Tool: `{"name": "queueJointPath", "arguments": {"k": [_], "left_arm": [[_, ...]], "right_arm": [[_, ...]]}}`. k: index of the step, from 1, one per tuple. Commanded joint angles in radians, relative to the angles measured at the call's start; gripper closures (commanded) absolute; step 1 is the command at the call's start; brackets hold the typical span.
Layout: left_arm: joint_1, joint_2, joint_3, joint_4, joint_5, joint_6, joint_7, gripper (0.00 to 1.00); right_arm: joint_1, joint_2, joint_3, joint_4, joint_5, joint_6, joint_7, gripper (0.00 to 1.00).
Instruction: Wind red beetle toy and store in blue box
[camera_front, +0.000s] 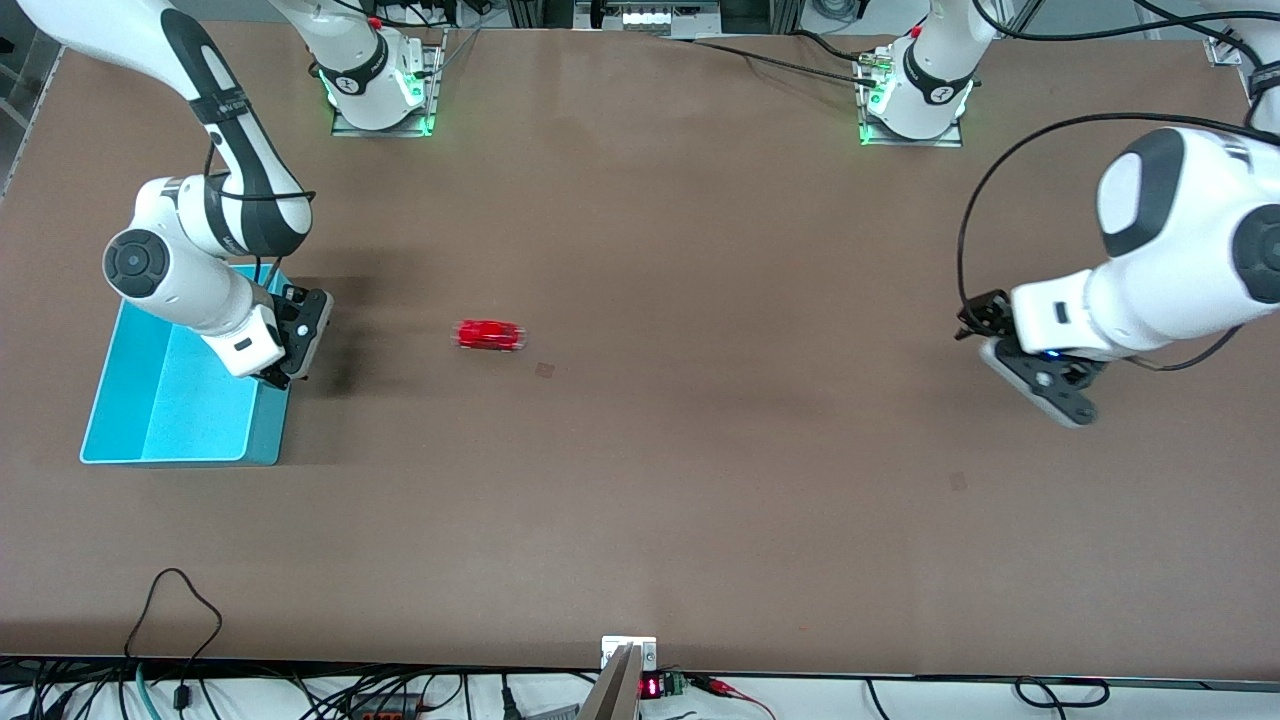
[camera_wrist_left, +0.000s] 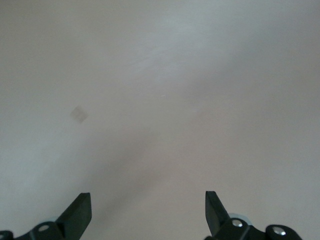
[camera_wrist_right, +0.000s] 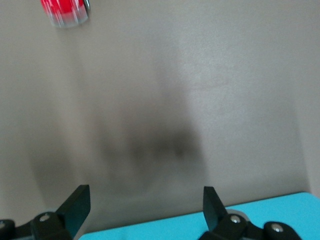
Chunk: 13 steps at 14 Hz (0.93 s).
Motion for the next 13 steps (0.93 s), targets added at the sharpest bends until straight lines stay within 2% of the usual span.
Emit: {"name": "queueJointPath", "arguments": {"k": [1,5,6,8,10,13], "left_arm": [[-0.007,0.018,0.022,0.076,0.003,-0.012,-0.084,0.00],[-0.019,0.013,0.062,0.137,0.003,-0.020,-0.132,0.00],[-0.044,0.010,0.091,0.157,0.003,-0.024,-0.161,0.00],[-0.071,0.007,0.140,0.184,0.002,-0.061,-0.250,0.00],[-0.070,0.005,0.142,0.218,0.002,-0.108,-0.372,0.00],[-0.070,-0.001,0.149,0.264,0.000,-0.161,-0.502,0.00]], "right_arm": [[0.001,-0.068,0.008,-0.071,-0.007,-0.019,-0.008,0.00],[0.001,-0.134,0.008,-0.238,0.000,0.082,0.003,0.00],[0.001,-0.146,0.009,-0.279,0.001,0.114,0.006,0.00],[0.001,-0.165,0.009,-0.379,0.003,0.212,0.026,0.00],[0.001,-0.169,0.009,-0.459,0.003,0.324,0.026,0.00],[0.000,-0.173,0.008,-0.473,0.003,0.343,0.014,0.00]]}}
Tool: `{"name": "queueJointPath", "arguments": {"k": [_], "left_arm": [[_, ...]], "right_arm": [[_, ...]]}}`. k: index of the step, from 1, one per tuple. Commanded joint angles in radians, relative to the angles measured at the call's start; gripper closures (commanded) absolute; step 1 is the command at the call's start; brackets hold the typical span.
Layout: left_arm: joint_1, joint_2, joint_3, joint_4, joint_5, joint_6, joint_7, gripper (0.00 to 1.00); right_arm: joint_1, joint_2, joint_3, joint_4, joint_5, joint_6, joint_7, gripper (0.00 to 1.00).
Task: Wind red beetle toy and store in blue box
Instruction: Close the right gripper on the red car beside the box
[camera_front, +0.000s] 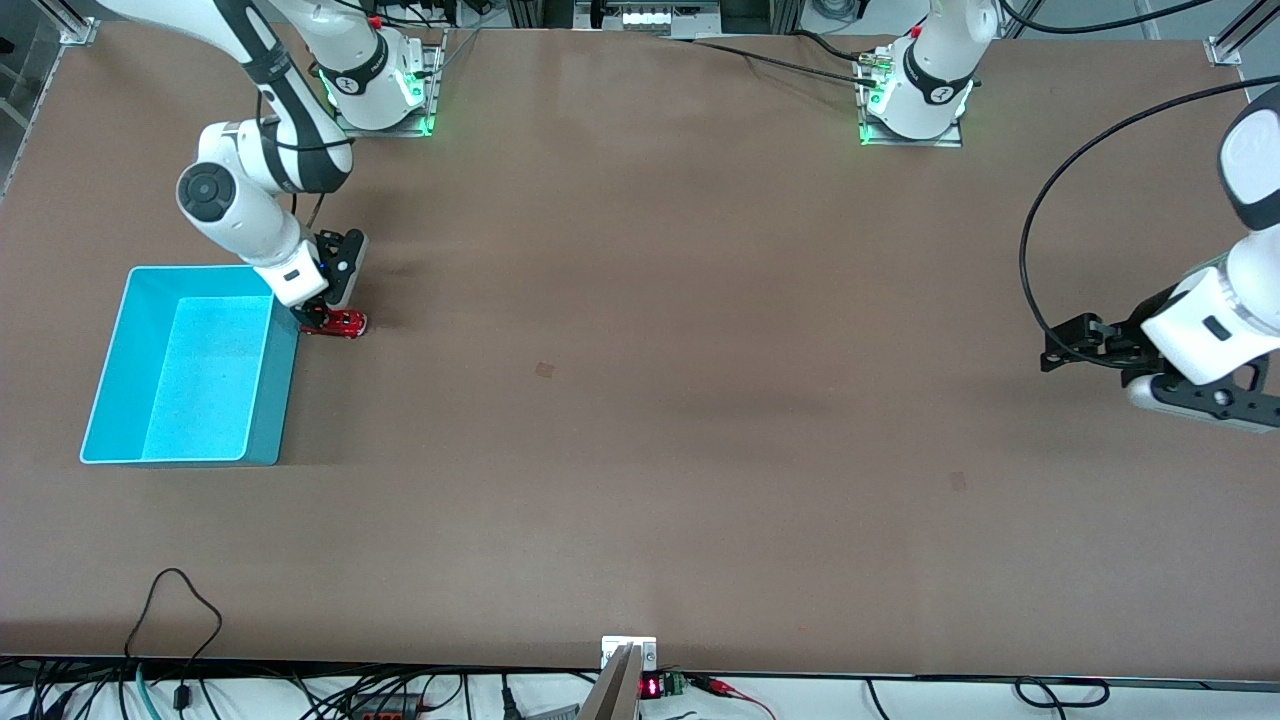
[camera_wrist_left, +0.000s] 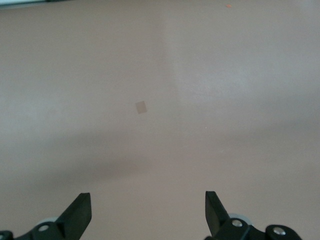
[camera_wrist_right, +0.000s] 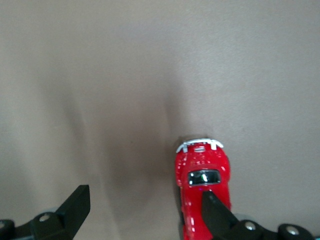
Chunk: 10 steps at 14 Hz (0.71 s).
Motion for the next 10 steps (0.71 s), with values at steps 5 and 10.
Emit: {"name": "queueJointPath", "arguments": {"k": [5,10], "left_arm": [[-0.018,-0.005,0.043,0.080,-0.012,-0.049,-0.067,0.00],[-0.020,-0.022,0.041,0.094,-0.014,-0.049,-0.069,0.00]], "right_arm": [[-0.003,-0.033,0.003,0.013,-0.011,0.024,-0.003,0.00],[-0.013,-0.019,0.001,0.022,-0.044,0.065,-0.029,0.00]]}}
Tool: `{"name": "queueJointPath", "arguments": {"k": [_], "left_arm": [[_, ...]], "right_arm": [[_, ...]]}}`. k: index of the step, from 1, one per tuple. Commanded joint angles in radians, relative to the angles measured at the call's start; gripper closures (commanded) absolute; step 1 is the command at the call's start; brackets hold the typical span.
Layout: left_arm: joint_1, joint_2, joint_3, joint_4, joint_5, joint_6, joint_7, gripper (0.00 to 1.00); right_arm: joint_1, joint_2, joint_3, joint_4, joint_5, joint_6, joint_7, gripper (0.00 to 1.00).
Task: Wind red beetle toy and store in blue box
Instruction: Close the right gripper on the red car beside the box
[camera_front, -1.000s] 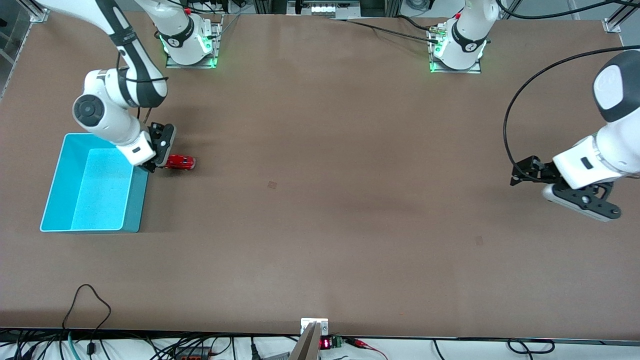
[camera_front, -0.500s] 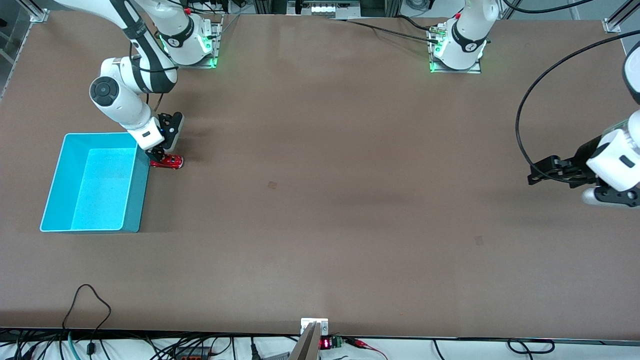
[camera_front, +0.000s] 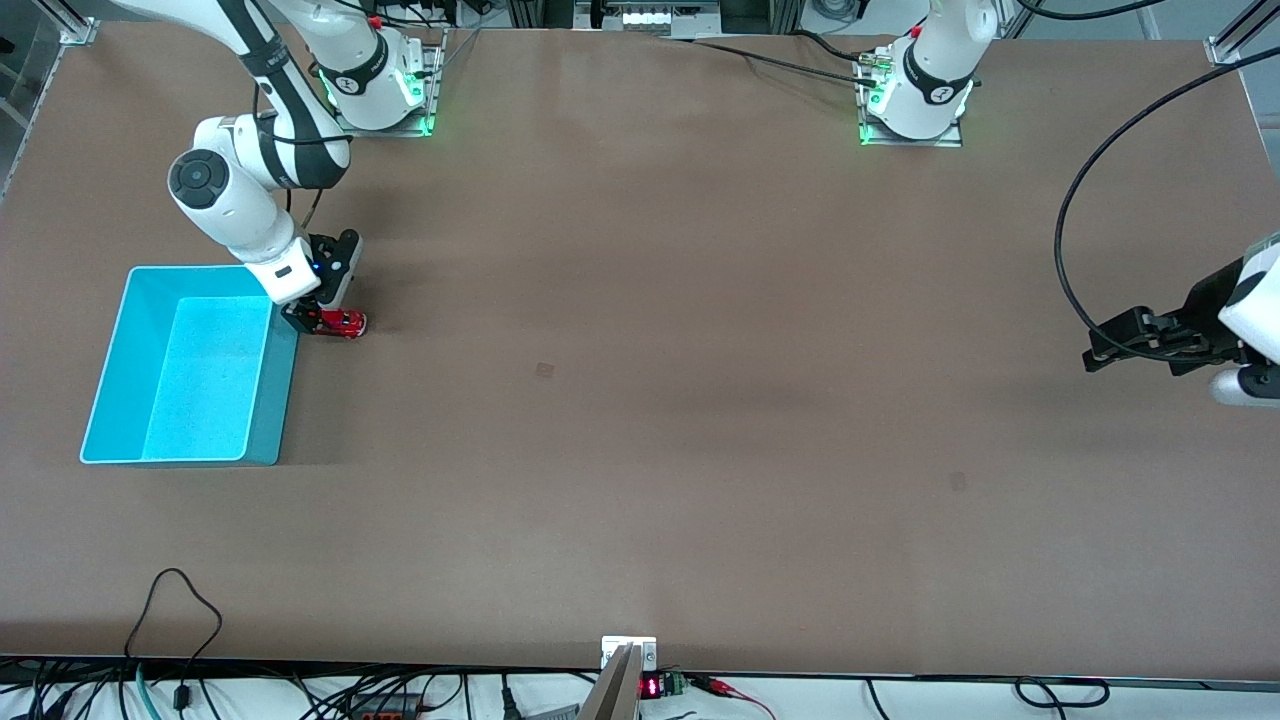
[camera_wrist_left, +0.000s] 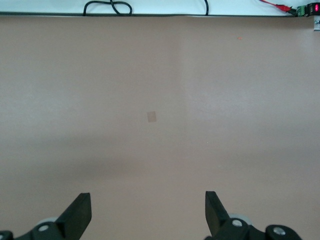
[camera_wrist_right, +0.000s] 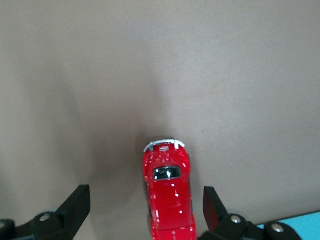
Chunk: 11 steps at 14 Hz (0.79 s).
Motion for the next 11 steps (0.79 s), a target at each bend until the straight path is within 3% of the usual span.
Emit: {"name": "queueJointPath", "arguments": {"k": [1,4,11], "left_arm": [[-0.012,-0.009,0.008,0.017,-0.015,-0.021,-0.010,0.00],[-0.011,-0.009,0.008,-0.002,-0.065,-0.021,-0.018,0.00],[0.003,-0.061,0.039,-0.032,-0.045,-0.121,-0.066,0.00]], "right_arm": [[-0.014,0.010,0.002,-0.006,-0.024,0.044,-0.030,0.00],[-0.026,0.051,0.002,-0.006,-0.038,0.087,-0.033,0.00],[-0.055,0.105,-0.001,-0.003,-0.046,0.119,-0.033,0.02]]}}
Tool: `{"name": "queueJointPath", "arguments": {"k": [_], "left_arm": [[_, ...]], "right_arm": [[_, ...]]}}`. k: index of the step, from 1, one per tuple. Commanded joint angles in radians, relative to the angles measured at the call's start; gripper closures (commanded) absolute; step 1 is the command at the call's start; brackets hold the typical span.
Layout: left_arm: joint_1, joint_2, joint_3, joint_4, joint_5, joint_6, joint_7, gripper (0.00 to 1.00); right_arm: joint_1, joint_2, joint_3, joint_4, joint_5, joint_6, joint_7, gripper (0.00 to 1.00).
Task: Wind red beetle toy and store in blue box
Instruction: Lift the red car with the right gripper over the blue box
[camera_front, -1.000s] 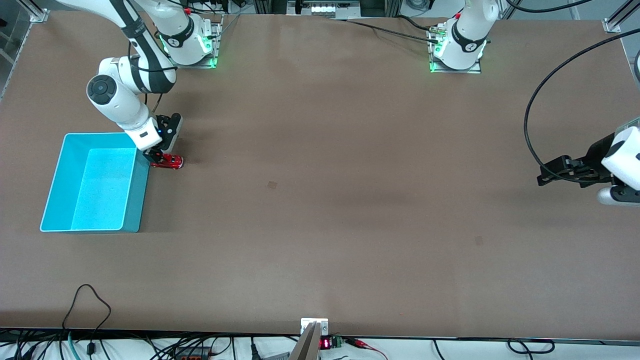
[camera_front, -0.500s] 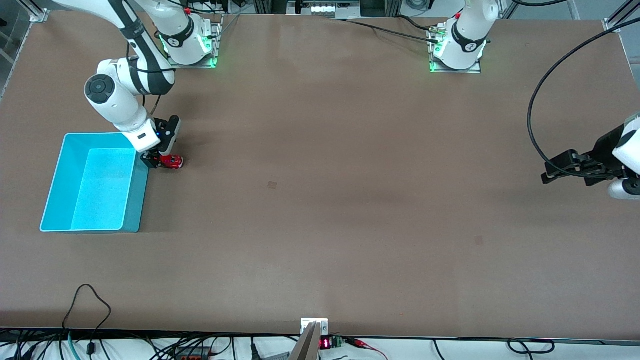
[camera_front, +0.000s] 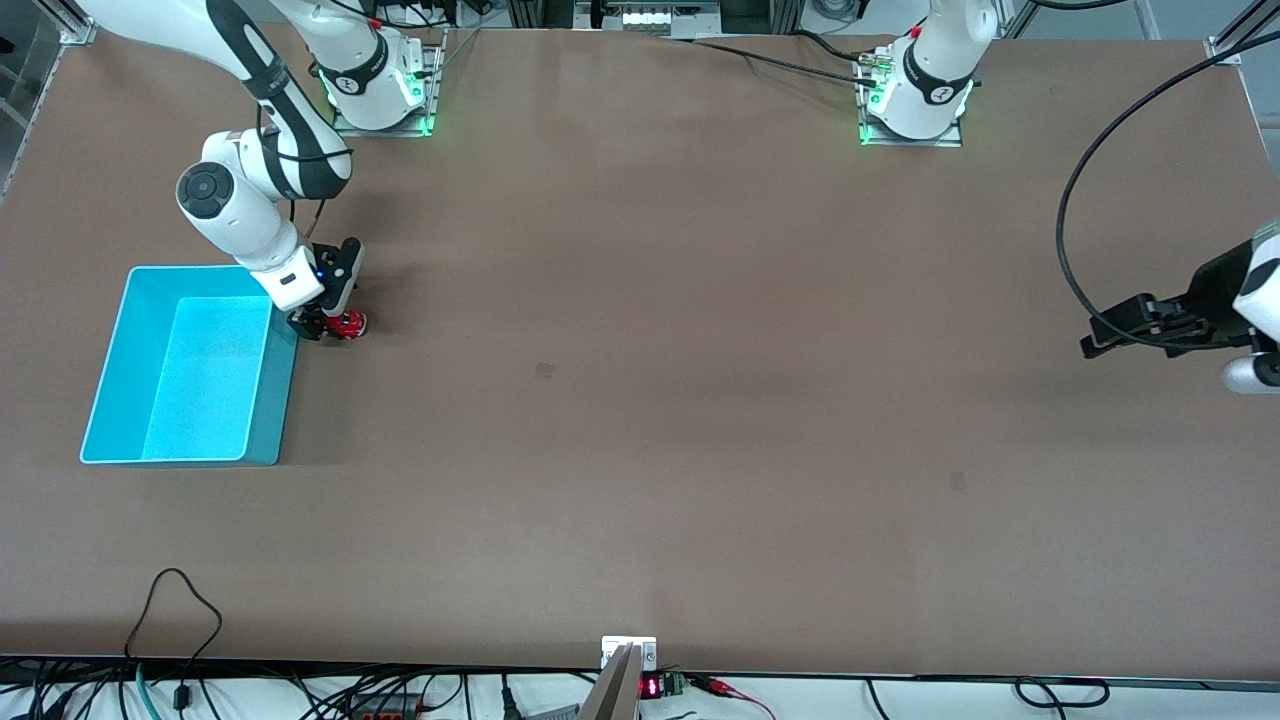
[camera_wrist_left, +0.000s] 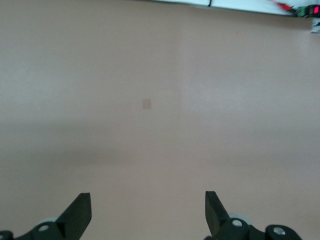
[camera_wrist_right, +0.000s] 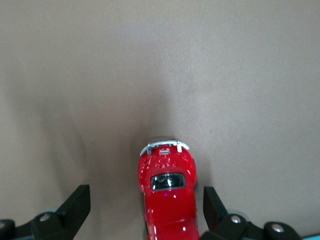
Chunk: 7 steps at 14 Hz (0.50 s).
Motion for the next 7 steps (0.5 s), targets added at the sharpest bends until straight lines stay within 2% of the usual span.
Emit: {"name": "queueJointPath", "arguments": {"k": [1,2,3,5,6,7], "left_arm": [[0.004,-0.077,0.012,-0.083,0.001,-0.021,-0.009,0.00],[0.002,-0.108,0.007,-0.137,0.001,0.020,-0.014,0.00],[0.002,-0.134,0.006,-0.180,0.001,0.049,-0.014,0.00],[0.002,-0.136,0.009,-0.188,0.001,0.051,-0.029,0.00],[0.002,-0.136,0.006,-0.184,0.004,0.050,-0.040,0.00],[-0.001,-0.137,-0.005,-0.180,0.030,0.048,-0.066,0.00]], "right_arm": [[-0.021,0.006,0.005,0.003,-0.018,0.014,-0.013,0.11],[-0.021,0.006,0.005,0.004,-0.018,0.012,-0.015,0.25],[-0.023,0.006,0.005,0.004,-0.021,0.012,-0.013,0.46],[-0.024,0.006,0.005,0.006,-0.021,0.011,-0.013,0.88],[-0.024,0.006,0.005,0.006,-0.021,0.011,-0.013,0.99],[-0.024,0.002,0.005,0.009,-0.017,0.015,-0.012,1.00]]}}
